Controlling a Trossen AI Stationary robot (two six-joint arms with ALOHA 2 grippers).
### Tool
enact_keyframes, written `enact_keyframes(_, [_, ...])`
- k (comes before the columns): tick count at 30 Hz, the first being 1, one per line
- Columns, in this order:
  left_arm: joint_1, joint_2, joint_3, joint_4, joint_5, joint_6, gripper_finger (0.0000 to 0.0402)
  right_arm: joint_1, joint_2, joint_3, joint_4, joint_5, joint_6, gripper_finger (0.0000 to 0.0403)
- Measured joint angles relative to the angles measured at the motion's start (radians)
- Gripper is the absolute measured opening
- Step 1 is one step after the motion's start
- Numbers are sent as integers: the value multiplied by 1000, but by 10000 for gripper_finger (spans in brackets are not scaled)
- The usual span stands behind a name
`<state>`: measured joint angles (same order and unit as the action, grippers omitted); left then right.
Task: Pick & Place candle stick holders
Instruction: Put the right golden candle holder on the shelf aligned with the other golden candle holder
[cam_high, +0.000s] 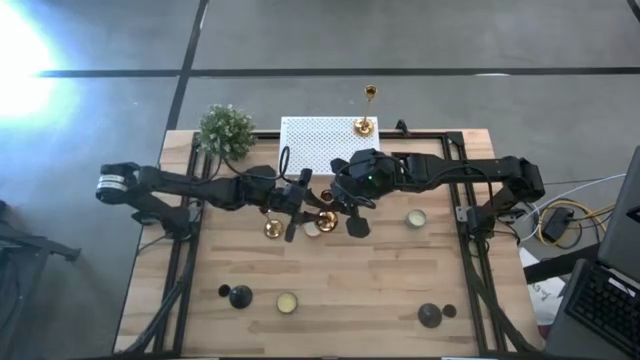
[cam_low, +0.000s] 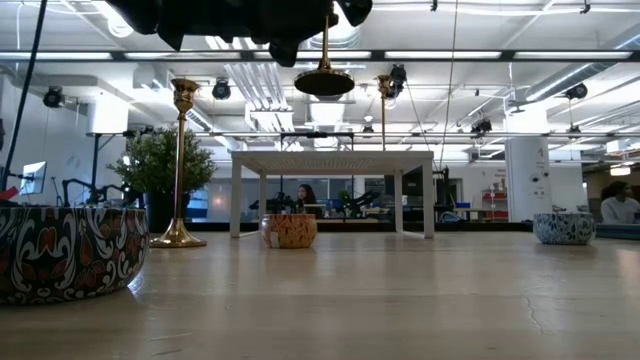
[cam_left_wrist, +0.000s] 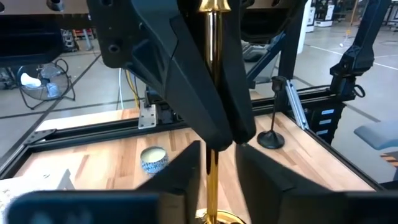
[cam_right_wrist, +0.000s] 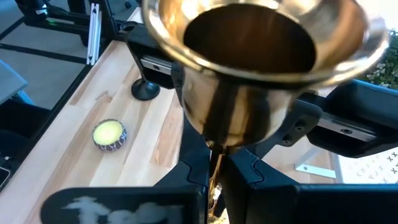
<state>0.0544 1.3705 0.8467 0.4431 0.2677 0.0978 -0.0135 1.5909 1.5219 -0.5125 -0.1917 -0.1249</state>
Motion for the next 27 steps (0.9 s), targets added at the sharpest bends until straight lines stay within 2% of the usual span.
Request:
enact_keyframes(3, [1, 0, 0, 0, -8, -2, 30, 0, 0, 0, 0, -1, -1, 13])
enact_keyframes(4, [1, 0, 0, -1, -9, -4, 21, 0, 0, 0, 0, 1, -2, 13])
enact_keyframes(12, [1, 0, 0, -9, -9, -5, 20, 0, -3, 0, -11, 16, 34, 13])
enact_keyframes(14, [1, 0, 0, -9, -18, -5, 20, 1, -11, 2, -39, 52, 40, 15])
enact_keyframes(19, [1, -6, -3, -38, -56, 7, 20, 2, -66, 0, -211, 182, 82, 46])
enact_keyframes(22, [-1, -6, -2, -34, -46, 13, 20, -3, -100, 3, -229, 228, 103, 69])
enact_keyframes(27, [3, -8, -2, 4, -88, 14, 20, 4, -168, 0, -293, 229, 149, 97])
